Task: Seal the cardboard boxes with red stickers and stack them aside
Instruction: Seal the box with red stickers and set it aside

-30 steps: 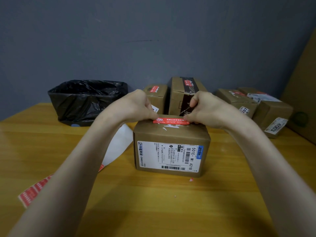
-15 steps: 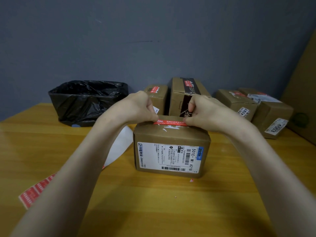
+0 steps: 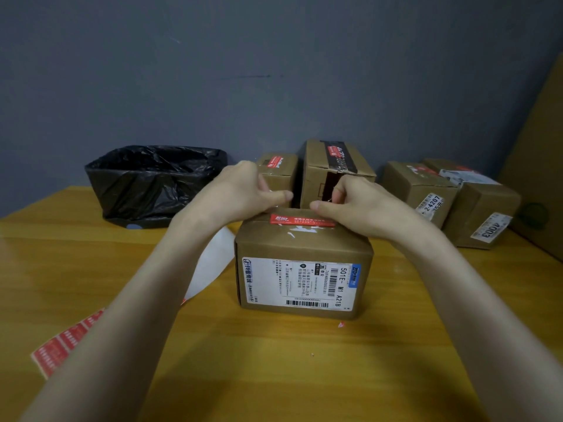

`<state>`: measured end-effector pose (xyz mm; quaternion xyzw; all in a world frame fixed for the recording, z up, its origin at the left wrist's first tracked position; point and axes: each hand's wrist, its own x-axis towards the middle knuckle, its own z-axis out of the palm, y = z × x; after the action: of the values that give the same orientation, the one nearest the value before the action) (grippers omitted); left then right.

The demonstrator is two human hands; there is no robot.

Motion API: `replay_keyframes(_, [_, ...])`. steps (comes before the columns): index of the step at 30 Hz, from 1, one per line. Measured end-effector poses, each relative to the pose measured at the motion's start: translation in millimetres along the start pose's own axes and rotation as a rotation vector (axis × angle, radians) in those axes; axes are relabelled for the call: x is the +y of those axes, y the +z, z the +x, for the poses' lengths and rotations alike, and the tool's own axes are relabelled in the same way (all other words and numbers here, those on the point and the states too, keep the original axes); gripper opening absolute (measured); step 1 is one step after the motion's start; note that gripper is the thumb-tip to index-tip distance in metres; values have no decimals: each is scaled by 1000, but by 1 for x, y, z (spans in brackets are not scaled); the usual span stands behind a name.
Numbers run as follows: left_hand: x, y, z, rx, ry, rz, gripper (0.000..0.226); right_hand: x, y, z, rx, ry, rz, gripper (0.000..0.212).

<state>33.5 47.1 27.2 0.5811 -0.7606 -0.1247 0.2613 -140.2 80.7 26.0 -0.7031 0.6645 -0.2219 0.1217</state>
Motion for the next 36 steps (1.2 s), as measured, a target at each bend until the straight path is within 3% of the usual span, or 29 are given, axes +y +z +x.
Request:
replay_keyframes(7, [1, 13, 2, -116, 28, 69, 47, 0, 9, 4, -3, 25, 7, 37])
replay_keyframes(12, [-4, 5, 4, -192, 38, 37, 31, 6, 2, 6, -94, 19, 109, 28])
replay_keyframes(19, [-16, 0, 7, -188, 53, -179, 21, 16, -7, 7, -135, 26, 250, 20])
replay_keyframes(25, [-2, 7, 2, -174, 58, -8, 44, 6, 5, 7, -72, 19, 94, 45])
replay_keyframes(28, [0, 10, -1, -184, 57, 48, 44, 4, 6, 6, -71, 16, 55, 49])
replay_keyframes(36, [-8, 3, 2, -259, 77, -43, 30, 16, -7, 9, -202, -20, 194, 33])
